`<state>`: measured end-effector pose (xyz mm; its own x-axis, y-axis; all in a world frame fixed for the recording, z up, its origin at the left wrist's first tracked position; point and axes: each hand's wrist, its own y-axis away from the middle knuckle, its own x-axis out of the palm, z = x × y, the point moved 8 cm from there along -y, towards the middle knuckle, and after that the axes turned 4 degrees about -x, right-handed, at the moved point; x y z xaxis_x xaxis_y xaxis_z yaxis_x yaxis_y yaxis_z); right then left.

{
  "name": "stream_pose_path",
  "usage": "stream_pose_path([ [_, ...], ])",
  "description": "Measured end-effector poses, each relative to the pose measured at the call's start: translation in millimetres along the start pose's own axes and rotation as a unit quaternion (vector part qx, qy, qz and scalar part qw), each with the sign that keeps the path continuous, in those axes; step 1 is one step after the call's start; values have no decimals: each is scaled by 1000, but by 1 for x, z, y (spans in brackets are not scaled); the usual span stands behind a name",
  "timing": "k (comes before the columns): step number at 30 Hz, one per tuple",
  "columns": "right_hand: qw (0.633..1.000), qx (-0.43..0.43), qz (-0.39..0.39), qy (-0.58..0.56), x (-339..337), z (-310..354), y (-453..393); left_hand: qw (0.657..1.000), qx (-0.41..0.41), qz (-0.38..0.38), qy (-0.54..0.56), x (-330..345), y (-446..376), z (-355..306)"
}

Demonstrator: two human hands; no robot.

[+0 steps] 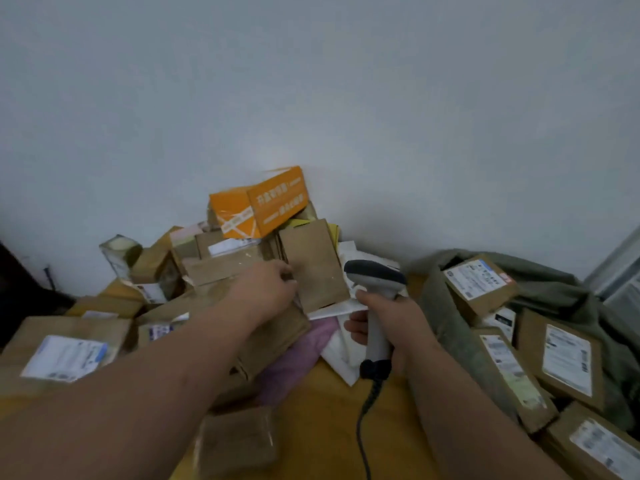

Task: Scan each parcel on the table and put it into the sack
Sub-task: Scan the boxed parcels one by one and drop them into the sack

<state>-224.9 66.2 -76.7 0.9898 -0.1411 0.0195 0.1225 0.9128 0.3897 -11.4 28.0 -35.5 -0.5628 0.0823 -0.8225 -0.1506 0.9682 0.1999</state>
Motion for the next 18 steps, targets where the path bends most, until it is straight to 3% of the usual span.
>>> stream_pose_path([
  [7,1000,10,14,15,64,-7,14,996,-52,-55,56,-54,6,68],
  [18,999,-19,42,23,95,26,-29,978,-105,-88,157,-71,-21,99],
])
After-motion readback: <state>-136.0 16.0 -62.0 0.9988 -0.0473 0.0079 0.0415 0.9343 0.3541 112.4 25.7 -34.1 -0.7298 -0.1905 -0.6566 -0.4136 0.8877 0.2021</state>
